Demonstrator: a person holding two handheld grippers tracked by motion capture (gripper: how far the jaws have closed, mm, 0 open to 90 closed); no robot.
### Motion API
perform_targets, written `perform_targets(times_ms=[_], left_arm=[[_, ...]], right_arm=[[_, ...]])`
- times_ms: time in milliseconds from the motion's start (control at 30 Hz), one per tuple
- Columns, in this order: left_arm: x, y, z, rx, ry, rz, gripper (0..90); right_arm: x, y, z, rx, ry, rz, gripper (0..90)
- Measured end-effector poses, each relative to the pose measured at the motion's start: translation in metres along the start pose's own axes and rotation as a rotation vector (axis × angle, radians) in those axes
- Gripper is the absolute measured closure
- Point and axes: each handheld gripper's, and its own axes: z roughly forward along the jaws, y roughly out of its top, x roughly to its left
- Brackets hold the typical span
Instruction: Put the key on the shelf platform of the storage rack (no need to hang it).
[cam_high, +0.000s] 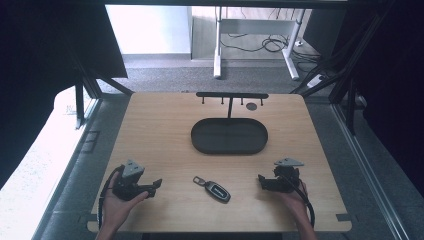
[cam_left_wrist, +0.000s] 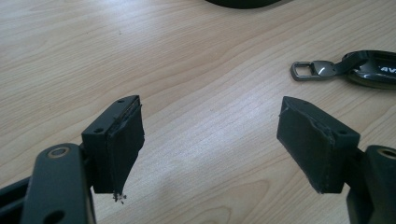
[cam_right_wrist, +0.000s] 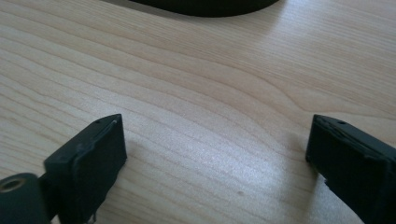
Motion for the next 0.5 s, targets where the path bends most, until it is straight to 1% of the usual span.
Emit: perform_targets(times_ms=[67,133,200,233,367,433,500], left_arm=[[-0.001,0.001,-0.001,-0.002,0.000,0.001,23.2],[-0.002,0.001,-0.001,-0.005,0.000,0.005,23.1],[-0.003,0.000,-0.001,-0.002,-0.002,0.007,23.2],[-0.003,0.000,0.000,0.000,-0.003,0.009,23.1],[-0.002,0.000,0.000,-0.001,-0.005,0.004,23.1],[-0.001,0.000,0.000,-0.001,-0.002,0.001,23.1],[0.000,0.000,0.000,0.001,-0.003,-0.001,23.1]], right_arm=[[0.001,0.000,-0.002,-0.002,0.003,-0.005,14.4],[0.001,-0.001,-0.007,-0.013,0.023,0.001,15.2],[0.001,-0.001,-0.015,-0.044,0.029,0.003,17.6],[0.000,0.000,-0.024,-0.077,0.042,0.002,20.5],[-0.002,0.002,-0.031,-0.093,0.051,0.000,22.6],[-0.002,0.004,-0.032,-0.093,0.070,-0.002,24.1],[-0.001,0.006,-0.033,-0.085,0.090,-0.017,24.7]])
